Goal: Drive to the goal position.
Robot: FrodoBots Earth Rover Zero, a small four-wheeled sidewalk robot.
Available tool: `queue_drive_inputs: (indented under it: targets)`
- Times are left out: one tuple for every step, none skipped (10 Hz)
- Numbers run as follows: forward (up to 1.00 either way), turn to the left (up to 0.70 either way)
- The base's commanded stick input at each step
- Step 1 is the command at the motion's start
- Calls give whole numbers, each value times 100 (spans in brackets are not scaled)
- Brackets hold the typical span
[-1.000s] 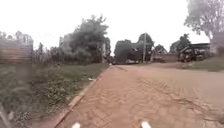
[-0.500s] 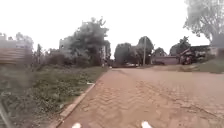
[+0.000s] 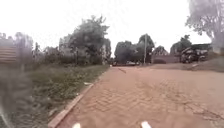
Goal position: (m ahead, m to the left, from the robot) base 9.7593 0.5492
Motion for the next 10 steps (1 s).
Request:
queue_drive_inputs:
  targets:
    - [50,0]
    - [50,0]
    - [50,0]
    - [50,0]
    - [50,0]
    - [50,0]
    - [50,1]
    - [50,2]
    - [50,1]
    - [50,0]
